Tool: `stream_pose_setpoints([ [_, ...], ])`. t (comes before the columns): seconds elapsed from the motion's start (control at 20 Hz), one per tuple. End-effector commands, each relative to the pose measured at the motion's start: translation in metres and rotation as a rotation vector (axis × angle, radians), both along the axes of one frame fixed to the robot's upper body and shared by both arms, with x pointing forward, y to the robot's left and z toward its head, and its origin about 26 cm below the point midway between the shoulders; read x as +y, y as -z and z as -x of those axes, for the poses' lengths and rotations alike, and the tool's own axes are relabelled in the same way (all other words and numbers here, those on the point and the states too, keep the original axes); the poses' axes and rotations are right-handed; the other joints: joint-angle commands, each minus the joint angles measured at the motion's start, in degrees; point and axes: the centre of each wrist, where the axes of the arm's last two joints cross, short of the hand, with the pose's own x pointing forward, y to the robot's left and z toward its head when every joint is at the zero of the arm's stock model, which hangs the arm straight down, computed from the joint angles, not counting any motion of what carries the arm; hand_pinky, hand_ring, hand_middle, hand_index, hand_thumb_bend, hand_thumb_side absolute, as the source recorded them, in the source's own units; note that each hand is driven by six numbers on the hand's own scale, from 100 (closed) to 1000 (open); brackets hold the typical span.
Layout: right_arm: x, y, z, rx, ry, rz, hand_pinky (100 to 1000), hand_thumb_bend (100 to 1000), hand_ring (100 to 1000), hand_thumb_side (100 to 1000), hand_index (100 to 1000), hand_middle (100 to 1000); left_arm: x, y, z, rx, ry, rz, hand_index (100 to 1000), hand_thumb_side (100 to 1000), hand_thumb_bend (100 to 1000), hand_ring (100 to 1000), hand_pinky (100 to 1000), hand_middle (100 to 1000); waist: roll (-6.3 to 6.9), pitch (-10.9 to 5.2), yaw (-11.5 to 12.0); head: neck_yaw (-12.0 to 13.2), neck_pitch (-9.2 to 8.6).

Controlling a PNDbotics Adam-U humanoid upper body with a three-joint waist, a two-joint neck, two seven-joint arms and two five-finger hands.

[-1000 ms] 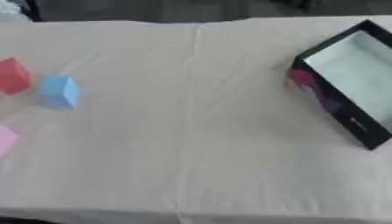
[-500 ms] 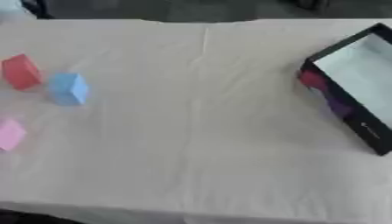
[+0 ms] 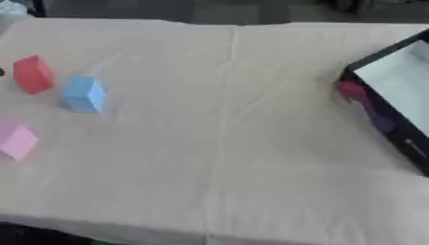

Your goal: Pick up the objects with one hand, pass them to the other hand, and then place them into the box on the other side of the table.

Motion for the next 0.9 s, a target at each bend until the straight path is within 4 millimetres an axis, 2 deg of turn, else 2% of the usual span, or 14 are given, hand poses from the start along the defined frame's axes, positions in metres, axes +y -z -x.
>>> stream_pose_setpoints([
  [0.05, 0.000, -0.009, 0.000, -0.016, 0.000, 0.029, 1000, 100, 1000, 588, 1000, 1000, 0.006, -0.014, -0.001, -0.004, -0.026, -0.043, 854, 100, 681, 850, 876, 795, -0.13, -0.59, -0.1, 0.2, -0.72],
  [0.5, 0.000, -0.002, -0.001, 0.010, 0.020, 0.021, 1000, 100, 1000, 591, 1000, 1000, 0.003, -0.019, -0.007, 0.033, 0.025, 0.019, 858, 101, 653, 846, 881, 789, -0.60, 0.28, -0.3, 0.5, -1.79],
  [0.9, 0.004, 0.002, -0.004, 0.027, 0.003, 0.026, 1000, 100, 1000, 592, 1000, 1000, -0.010, -0.031, -0.016, 0.052, 0.017, -0.023, 859, 101, 714, 856, 885, 799, -0.95, 0.87, -0.7, 0.7, -2.03],
])
